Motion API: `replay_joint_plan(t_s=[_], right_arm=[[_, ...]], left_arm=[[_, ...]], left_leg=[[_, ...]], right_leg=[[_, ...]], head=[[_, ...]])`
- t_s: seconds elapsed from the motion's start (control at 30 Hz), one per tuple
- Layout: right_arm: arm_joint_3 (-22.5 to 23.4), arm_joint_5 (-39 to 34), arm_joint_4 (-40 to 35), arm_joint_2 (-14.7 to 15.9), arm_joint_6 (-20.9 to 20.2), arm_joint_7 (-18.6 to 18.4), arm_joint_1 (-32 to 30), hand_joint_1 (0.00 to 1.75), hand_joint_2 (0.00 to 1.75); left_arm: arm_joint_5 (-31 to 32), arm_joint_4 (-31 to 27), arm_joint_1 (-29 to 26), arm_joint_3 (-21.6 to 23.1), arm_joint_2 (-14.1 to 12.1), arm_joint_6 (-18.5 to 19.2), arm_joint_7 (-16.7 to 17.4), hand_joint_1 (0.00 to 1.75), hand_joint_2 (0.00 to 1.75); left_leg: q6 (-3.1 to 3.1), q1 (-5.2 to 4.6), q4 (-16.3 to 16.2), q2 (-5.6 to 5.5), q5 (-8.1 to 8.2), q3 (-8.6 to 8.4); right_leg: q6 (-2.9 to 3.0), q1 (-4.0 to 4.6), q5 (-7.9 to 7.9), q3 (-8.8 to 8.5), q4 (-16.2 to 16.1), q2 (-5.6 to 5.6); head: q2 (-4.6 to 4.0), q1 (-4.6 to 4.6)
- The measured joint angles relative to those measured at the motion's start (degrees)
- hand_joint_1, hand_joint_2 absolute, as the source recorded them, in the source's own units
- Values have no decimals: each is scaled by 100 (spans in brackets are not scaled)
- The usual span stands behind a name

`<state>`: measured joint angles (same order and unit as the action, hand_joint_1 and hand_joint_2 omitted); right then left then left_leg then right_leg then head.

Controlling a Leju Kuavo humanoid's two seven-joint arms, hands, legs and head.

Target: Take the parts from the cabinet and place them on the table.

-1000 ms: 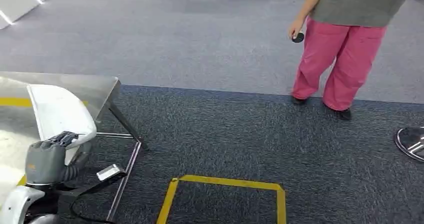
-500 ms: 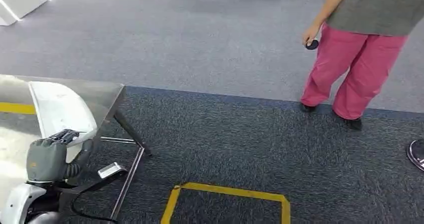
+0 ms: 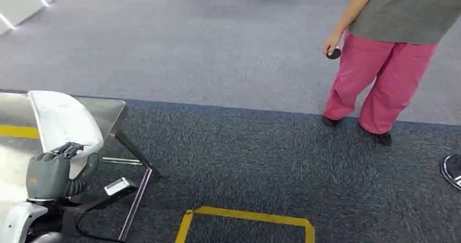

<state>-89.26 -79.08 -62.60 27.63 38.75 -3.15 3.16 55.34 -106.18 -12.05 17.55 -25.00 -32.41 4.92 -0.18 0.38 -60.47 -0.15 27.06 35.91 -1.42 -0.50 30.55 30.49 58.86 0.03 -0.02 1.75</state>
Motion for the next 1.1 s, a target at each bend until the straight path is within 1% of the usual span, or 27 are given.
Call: replay_joint_plan(t_s=[0.03, 0.07, 0.1, 0.13, 0.23, 0.27, 0.33, 0.37, 0.43, 0.53, 0.63, 1.1], right_arm=[[0, 0, -2, 2, 0, 0, -8, 0, 0], [0, 0, -2, 2, 0, 0, -9, 0, 0], [0, -2, -2, 2, 7, 0, -7, 0, 0], [0, -9, -2, 2, 13, 0, -5, 0, 0], [0, -15, -2, 4, 17, 0, -3, 0, 0], [0, -15, -4, 4, 17, 0, -5, 0, 0], [0, -13, -4, 4, 17, 0, -6, 0, 0], [0, -13, -7, 4, 17, 0, -9, 0, 0], [0, -7, -13, 4, 17, 0, -9, 0, 0], [0, -2, -28, 4, 22, 0, -9, 0, 0], [0, -2, -28, 4, 17, 0, -9, 0, 0], [0, 2, -28, 4, 11, 0, -8, 0, 0]], left_arm=[[-4, 0, -14, -2, 2, -2, 4, 164, 175], [-17, 0, -15, -2, 11, 0, 24, 164, 175], [-68, 0, 4, -7, 15, 2, 26, 164, 175], [-101, 0, 14, -11, 22, 13, 35, 164, 175], [-153, 0, 8, -37, 44, 33, 48, 164, 175], [-153, 0, 9, -44, 50, 35, 48, 164, 175], [-162, 0, 8, -55, 52, 48, 48, 164, 175], [-162, 0, 8, -55, 52, 52, 48, 164, 175], [-162, 0, 8, -57, 52, 52, 48, 164, 175], [-160, 0, 9, -57, 52, 85, 52, 164, 175], [-160, -2, 9, -59, 52, 131, 52, 164, 175], [-184, -11, 16, -57, 52, 162, 52, 164, 175]], left_leg=[[21, -3, 36, -7, -106, -4], [-17, 9, 55, -8, -111, -28], [-16, -3, 55, -15, -109, -38], [-3, -13, 55, -24, -100, -38], [47, -23, 56, -27, -74, -39], [51, -23, 56, -27, -72, -40], [66, -23, 55, -27, -63, -40], [81, -24, 54, -27, -56, -40], [86, -27, 53, -27, -55, -40], [88, -30, 50, -27, -53, -41], [88, -30, 51, -27, -53, -45], [87, -25, 73, -27, -53, -65]], right_leg=[[-30, 0, 33, 17, -4, -5], [118, -2, 105, 3, 8, -16], [227, 0, 71, 2, 7, -17], [233, 0, 77, -10, -12, -19], [179, -4, 61, -43, -84, -20], [154, -4, 52, -50, -103, -19], [25, -10, 50, -69, -140, -19], [-21, -14, 47, -73, -150, -19], [-32, -15, 44, -76, -158, -18], [-72, -18, 44, -76, -160, -18], [-82, -18, 49, -76, -160, -19], [-86, -15, 58, -83, -159, -18]], head=[[-2, -9], [-2, -20], [0, -24], [-2, -26], [-2, -31], [-2, -26], [-2, -26], [-2, -29], [-2, -26], [-2, -24], [-2, -24], [-2, -24]])
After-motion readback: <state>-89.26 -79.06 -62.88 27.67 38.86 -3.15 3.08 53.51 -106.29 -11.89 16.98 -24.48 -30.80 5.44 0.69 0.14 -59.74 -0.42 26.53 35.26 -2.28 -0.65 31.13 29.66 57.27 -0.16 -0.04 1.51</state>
